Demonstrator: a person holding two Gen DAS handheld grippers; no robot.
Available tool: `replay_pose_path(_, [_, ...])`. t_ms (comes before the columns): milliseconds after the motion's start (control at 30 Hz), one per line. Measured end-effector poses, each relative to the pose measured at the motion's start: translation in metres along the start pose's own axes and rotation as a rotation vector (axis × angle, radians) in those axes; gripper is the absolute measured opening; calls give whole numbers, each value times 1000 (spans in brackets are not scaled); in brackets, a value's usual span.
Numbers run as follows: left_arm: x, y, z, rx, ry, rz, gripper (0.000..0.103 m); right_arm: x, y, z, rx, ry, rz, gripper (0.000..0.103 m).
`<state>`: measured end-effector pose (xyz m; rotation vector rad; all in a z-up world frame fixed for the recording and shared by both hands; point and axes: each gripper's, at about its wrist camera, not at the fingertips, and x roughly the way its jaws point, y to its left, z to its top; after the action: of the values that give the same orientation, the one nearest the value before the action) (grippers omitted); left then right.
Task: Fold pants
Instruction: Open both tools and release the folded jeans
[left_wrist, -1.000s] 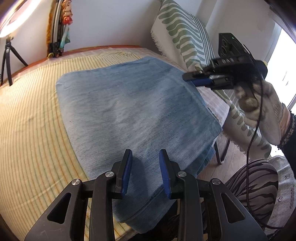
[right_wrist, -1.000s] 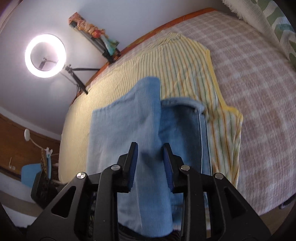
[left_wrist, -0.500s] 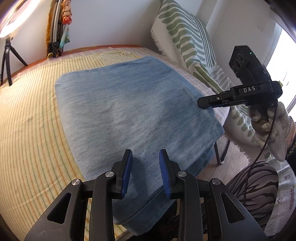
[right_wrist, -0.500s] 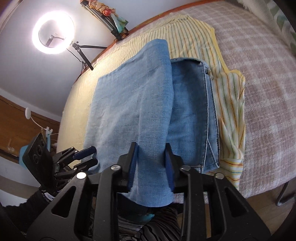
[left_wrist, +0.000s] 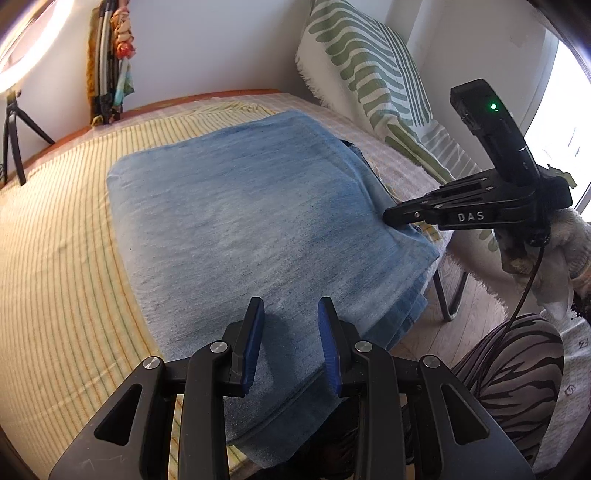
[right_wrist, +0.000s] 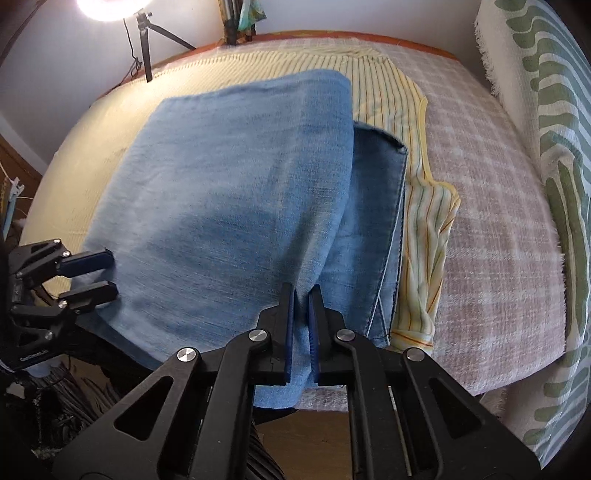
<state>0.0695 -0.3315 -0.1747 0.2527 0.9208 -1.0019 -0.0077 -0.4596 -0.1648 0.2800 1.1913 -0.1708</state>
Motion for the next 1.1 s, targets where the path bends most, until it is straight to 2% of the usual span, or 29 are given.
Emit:
replay_pose_path(33, [0,0,0,1,1,1,28,1,0,0,4,-1,0,8])
replay_pose_path(100, [-4,3,1,-9,1,-2,35,0,-1,0,10,-6,3,8])
replay_pose_path(167, [-10,8,2,-28,-9,-11,41,-6,-6,-1,35,-20,22,13])
replay_pose_path(233, [-19,16,3,-49,-23,-25,41,-14,-13,-3,64,-50,46,36])
replay_pose_path(267, [-23,21,4,-59,-30,-32,41,-20,-19,-4,77,-74,66,43])
replay_pose_path(300, [-27,26,5,-76,-37,-41,42,-25,-22,-5,88,-94,82,55])
replay_pose_path(333, [-30,32,6,-92,-41,-48,45,-32,-30,-6,105,-127,103,62])
replay_pose_path(433, [-35,55,9,-153,-46,-54,48,-43,-50,-7,166,-195,146,70])
replay_pose_path(567, [-32,76,9,-204,-33,-33,48,-38,-73,-2,259,-211,215,73])
replay_pose_path(733, [-25,96,7,-307,-16,-93,49,-22,-83,6,289,-216,314,74])
replay_pose_path(833, [-19,103,8,-348,-3,-122,55,-9,-87,13,312,-208,372,76])
replay_pose_path(933, [-9,108,11,-388,8,-149,55,1,-88,19,306,-212,398,84])
replay_pose_path(1100, [11,115,16,-454,31,-183,55,24,-88,26,284,-165,369,85])
